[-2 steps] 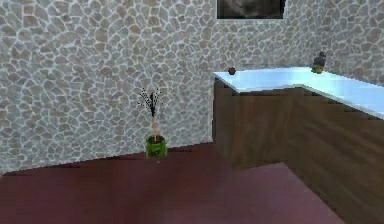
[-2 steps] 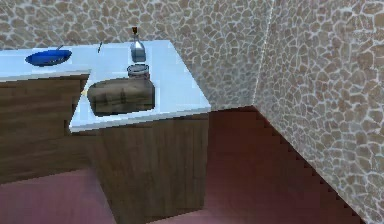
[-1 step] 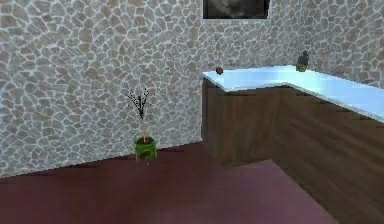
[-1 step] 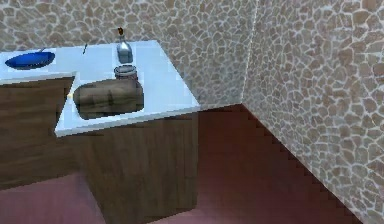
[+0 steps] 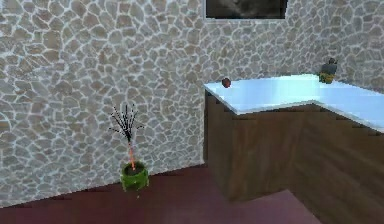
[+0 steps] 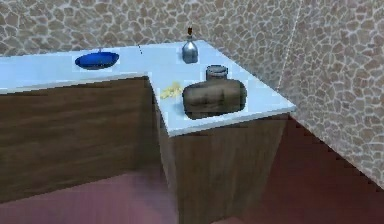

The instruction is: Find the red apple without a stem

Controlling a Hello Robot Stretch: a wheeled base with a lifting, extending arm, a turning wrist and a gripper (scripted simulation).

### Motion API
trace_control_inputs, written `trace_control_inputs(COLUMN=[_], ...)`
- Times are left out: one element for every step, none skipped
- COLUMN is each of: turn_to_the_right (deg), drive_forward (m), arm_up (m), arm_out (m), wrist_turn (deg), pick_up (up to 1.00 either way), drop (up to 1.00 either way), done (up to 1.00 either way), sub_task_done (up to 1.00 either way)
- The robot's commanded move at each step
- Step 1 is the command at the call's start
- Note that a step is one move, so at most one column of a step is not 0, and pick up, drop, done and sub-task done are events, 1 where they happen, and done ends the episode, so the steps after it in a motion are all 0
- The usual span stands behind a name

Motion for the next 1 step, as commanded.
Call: trace_control_inputs(turn_to_the_right=[9.0], drive_forward=[0.00], arm_up=[0.00], arm_out=[0.00], wrist_turn=[0.0], pick_up=[0.00], drop=[0.00], done=[0.00], sub_task_done=[0.00])
